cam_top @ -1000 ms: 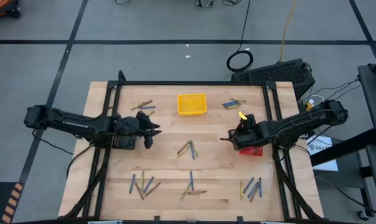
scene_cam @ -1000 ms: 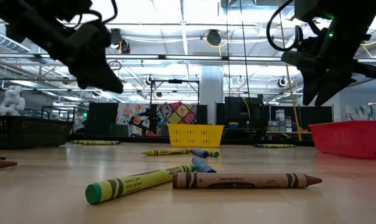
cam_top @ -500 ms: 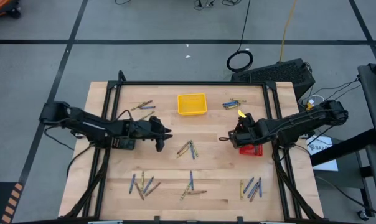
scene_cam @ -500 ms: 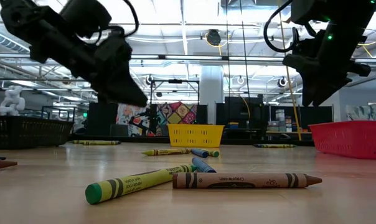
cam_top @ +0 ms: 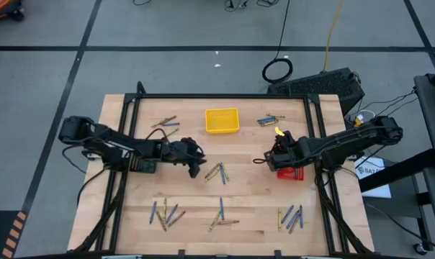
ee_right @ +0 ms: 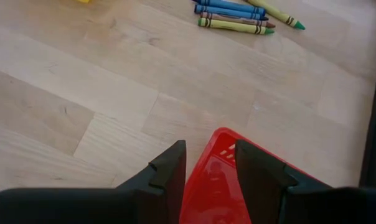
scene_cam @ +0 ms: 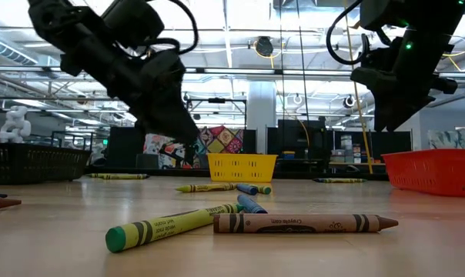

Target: Sort crayons

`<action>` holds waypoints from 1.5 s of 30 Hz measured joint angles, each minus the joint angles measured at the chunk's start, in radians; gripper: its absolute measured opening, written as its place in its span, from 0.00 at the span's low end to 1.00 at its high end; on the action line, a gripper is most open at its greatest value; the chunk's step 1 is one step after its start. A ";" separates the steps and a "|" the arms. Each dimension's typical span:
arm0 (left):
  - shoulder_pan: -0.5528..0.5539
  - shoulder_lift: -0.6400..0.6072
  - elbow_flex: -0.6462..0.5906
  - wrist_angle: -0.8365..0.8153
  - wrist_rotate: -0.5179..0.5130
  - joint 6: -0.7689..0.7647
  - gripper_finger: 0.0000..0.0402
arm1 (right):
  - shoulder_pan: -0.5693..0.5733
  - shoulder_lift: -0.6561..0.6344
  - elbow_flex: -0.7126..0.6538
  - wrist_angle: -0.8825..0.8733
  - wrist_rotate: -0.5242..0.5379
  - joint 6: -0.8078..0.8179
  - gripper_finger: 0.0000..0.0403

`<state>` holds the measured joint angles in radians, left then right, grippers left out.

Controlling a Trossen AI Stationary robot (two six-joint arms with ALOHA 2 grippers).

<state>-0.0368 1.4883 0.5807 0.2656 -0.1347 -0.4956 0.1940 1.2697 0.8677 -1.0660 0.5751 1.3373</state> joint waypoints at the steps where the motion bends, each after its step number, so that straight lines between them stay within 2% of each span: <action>1: -0.003 0.018 0.015 -0.026 0.000 0.004 0.32 | 0.000 0.000 0.000 0.000 0.000 0.000 0.31; 7: -0.021 0.098 0.047 -0.042 0.000 0.004 0.32 | 0.000 0.000 0.000 0.000 0.000 0.000 0.31; 26: -0.092 0.111 0.090 -0.056 -0.063 -0.023 0.32 | 0.000 0.000 0.000 0.008 0.000 -0.014 0.31; 36: -0.104 0.236 0.131 -0.033 -0.053 -0.023 0.32 | 0.001 0.000 0.001 0.037 -0.001 -0.014 0.31; 41: -0.104 0.262 0.165 -0.045 -0.026 0.004 0.32 | 0.003 0.000 0.001 0.038 -0.001 -0.014 0.31; 45: -0.103 0.260 0.173 -0.085 -0.054 -0.012 0.32 | 0.003 0.000 0.001 0.038 -0.002 -0.014 0.31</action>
<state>-0.1403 1.7483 0.7538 0.1807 -0.1884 -0.5074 0.1970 1.2697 0.8684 -1.0283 0.5732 1.3228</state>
